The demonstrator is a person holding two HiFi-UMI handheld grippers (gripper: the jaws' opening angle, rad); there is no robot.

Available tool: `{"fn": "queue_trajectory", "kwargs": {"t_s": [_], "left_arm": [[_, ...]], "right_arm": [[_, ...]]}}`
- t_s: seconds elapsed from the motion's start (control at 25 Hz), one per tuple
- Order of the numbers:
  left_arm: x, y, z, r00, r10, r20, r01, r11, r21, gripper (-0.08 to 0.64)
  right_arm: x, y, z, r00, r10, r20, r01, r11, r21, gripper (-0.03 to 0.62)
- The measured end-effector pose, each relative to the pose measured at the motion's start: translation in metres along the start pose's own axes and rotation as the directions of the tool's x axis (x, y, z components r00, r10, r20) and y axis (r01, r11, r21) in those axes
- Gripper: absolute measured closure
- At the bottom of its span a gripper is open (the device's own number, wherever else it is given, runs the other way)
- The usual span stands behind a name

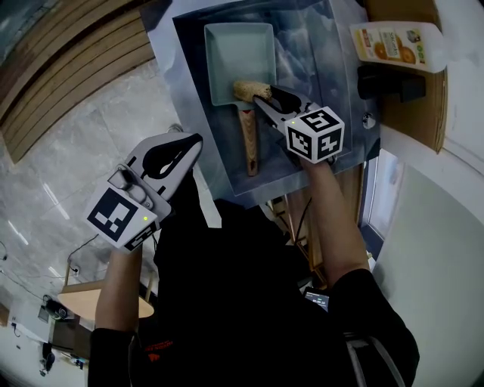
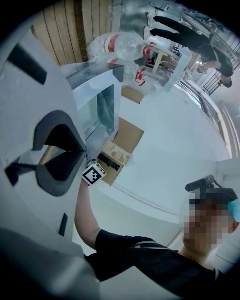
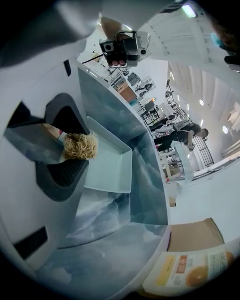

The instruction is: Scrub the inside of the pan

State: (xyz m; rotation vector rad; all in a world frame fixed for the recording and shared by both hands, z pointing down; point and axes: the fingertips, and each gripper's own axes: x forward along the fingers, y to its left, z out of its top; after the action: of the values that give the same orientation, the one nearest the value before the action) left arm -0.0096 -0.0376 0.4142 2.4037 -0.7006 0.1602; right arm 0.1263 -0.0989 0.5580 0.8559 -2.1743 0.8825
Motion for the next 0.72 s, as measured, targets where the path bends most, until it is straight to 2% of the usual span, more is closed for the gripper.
{"fn": "queue_trajectory", "kwargs": {"t_s": [0.28,0.48,0.72], "left_arm": [[-0.004,0.013,0.013,1.000,0.015,0.007,-0.015,1.000,0.004,0.541],[-0.002,0.025,0.028,1.000,0.018,0.021,-0.019,1.000,0.009,0.541],[0.001,0.045,0.034,0.999,0.029,0.012,-0.029,0.999,-0.018,0.541]], "right_arm": [[-0.001,-0.017,0.035,0.996,-0.062,0.062,0.062,0.998,-0.001,0.425],[0.007,-0.033,0.058,0.993,-0.098,0.074,0.098,0.995,-0.005,0.425],[0.023,-0.053,0.082,0.988,-0.136,0.078,0.137,0.991,-0.010,0.425]]}}
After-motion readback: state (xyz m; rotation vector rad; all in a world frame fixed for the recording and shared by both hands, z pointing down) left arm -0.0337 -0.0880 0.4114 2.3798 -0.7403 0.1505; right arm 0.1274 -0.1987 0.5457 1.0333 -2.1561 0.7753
